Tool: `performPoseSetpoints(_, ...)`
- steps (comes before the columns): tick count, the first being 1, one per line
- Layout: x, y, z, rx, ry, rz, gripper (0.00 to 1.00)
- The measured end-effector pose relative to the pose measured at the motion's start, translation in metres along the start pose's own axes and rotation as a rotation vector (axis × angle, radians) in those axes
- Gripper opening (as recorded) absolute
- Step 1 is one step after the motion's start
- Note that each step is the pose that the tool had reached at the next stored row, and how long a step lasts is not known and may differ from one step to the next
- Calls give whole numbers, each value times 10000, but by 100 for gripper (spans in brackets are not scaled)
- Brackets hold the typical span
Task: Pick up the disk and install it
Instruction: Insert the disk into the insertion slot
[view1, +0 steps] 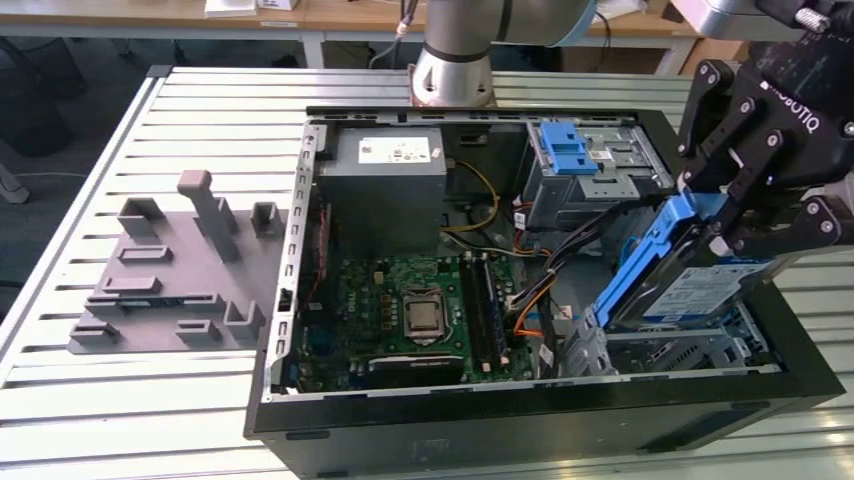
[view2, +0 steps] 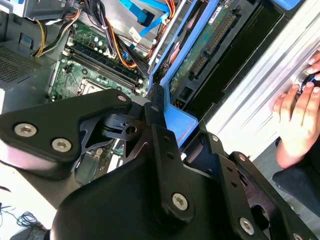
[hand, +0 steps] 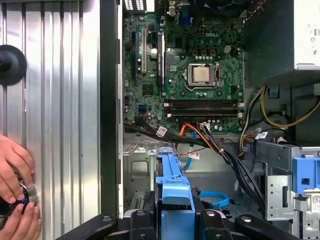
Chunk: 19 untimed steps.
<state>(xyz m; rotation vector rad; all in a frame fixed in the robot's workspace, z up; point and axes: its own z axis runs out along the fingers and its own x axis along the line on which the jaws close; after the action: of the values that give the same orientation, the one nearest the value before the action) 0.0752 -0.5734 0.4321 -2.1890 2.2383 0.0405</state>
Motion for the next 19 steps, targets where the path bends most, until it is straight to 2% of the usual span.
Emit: performPoseSetpoints(19,4,-2,154,1,0,0,36)
